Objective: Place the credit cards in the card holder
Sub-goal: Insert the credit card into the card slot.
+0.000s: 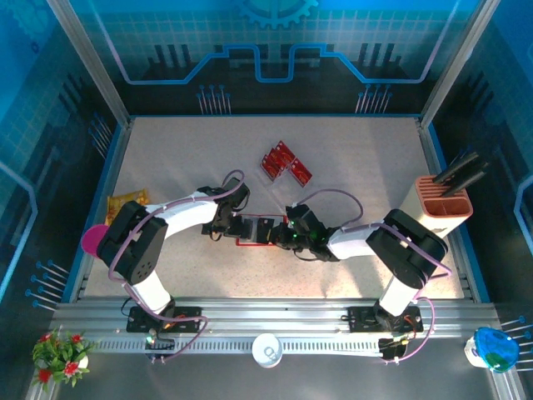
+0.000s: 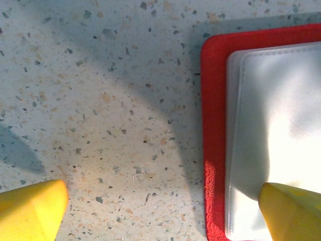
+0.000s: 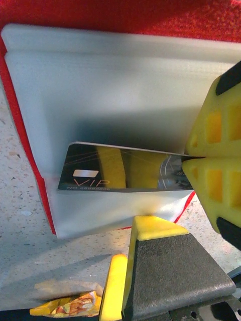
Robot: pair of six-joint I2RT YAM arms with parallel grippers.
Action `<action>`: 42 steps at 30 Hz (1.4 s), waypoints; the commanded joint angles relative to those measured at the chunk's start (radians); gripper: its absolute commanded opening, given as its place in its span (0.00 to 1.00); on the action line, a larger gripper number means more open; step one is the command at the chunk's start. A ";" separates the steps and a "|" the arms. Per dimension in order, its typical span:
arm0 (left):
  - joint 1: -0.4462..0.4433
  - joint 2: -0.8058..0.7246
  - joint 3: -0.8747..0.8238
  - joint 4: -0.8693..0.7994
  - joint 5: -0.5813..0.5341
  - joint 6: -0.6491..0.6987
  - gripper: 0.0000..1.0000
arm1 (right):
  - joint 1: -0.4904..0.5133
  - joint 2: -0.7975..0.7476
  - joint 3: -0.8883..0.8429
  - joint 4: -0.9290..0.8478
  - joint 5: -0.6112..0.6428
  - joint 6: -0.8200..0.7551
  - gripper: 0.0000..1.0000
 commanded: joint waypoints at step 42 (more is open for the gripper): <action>0.102 -0.097 0.035 -0.018 0.022 -0.062 0.99 | -0.050 -0.019 0.253 -0.416 -0.153 -0.210 0.38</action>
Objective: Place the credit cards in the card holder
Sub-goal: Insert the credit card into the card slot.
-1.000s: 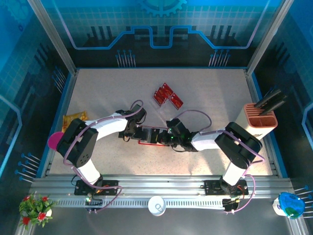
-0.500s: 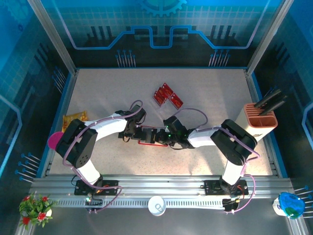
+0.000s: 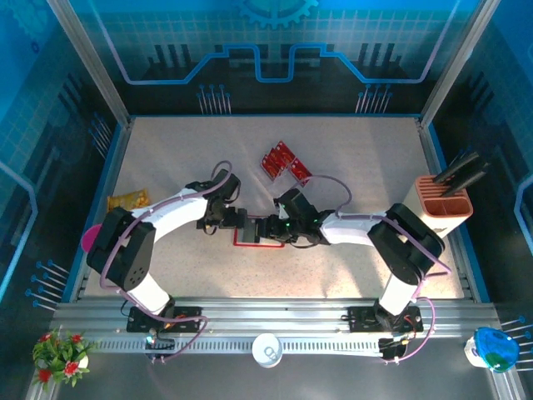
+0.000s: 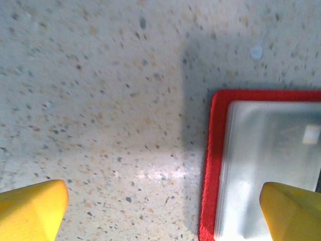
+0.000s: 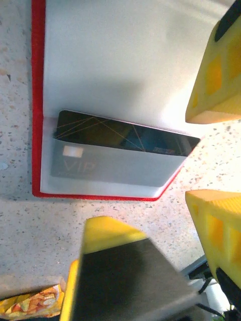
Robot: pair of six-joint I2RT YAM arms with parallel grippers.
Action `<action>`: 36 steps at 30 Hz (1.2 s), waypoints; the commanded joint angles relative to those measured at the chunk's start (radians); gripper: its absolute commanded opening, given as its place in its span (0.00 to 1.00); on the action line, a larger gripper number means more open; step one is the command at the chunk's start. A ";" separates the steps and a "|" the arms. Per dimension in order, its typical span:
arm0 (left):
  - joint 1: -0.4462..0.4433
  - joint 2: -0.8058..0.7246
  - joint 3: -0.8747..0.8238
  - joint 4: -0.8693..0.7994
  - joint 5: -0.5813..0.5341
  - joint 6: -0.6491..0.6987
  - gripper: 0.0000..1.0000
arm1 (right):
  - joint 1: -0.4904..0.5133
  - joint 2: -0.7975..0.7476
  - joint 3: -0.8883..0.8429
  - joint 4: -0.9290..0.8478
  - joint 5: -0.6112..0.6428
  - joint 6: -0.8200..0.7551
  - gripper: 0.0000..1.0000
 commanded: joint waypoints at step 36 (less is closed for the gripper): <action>0.080 0.089 -0.072 0.022 -0.009 -0.022 0.99 | 0.039 0.242 0.371 -0.385 0.070 -0.216 0.05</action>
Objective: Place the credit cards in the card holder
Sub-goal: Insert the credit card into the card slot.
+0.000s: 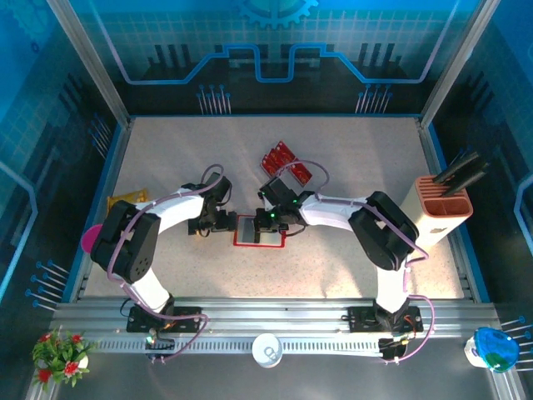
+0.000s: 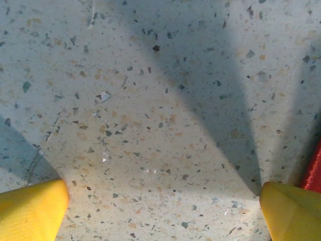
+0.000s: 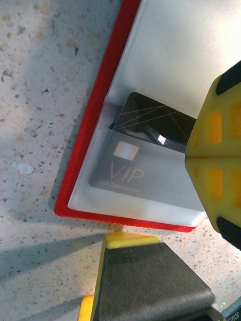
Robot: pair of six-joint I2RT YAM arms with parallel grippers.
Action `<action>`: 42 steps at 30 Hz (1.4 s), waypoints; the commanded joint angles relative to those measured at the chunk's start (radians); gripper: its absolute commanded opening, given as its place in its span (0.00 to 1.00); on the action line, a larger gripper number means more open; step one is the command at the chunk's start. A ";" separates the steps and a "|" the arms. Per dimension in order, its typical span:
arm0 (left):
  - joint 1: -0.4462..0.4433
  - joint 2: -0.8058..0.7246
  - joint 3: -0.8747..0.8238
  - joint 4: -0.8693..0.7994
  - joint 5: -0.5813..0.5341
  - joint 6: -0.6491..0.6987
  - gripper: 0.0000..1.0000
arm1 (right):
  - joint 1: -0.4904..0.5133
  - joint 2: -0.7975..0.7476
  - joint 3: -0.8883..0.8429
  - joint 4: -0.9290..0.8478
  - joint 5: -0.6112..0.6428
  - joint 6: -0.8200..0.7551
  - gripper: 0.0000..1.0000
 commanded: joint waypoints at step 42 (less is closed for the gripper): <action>0.008 0.032 -0.015 -0.003 0.015 0.010 0.99 | 0.017 0.069 0.127 -0.177 0.044 -0.010 0.02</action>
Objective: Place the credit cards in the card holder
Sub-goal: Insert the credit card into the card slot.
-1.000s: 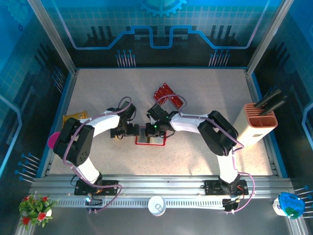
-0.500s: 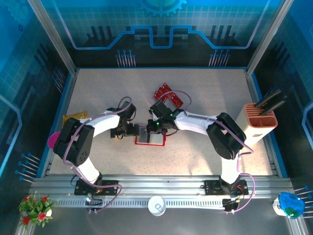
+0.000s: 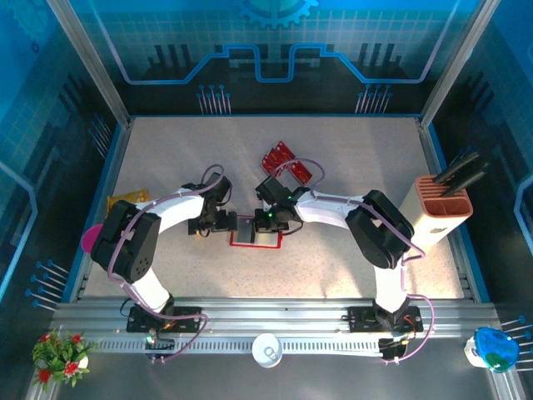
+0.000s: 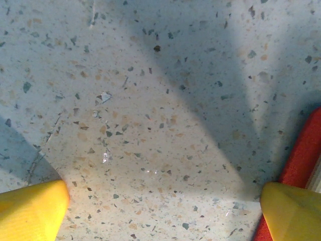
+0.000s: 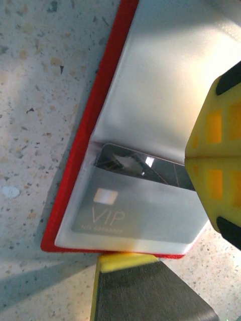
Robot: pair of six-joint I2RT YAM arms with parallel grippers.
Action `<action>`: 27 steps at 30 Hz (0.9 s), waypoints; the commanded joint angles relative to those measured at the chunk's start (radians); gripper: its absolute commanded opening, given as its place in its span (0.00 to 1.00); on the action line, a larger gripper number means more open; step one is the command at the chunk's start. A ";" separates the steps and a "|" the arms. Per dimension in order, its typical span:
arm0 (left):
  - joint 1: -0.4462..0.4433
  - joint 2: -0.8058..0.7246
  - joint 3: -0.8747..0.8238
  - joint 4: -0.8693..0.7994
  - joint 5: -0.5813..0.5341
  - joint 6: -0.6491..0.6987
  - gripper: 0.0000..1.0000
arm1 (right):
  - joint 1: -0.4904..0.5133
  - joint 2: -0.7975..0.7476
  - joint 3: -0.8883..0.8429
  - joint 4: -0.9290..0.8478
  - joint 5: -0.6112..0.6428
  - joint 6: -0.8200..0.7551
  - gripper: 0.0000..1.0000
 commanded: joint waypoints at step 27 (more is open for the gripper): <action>0.009 -0.009 0.034 -0.056 0.018 -0.007 0.99 | 0.014 -0.042 0.038 -0.049 0.007 -0.015 0.00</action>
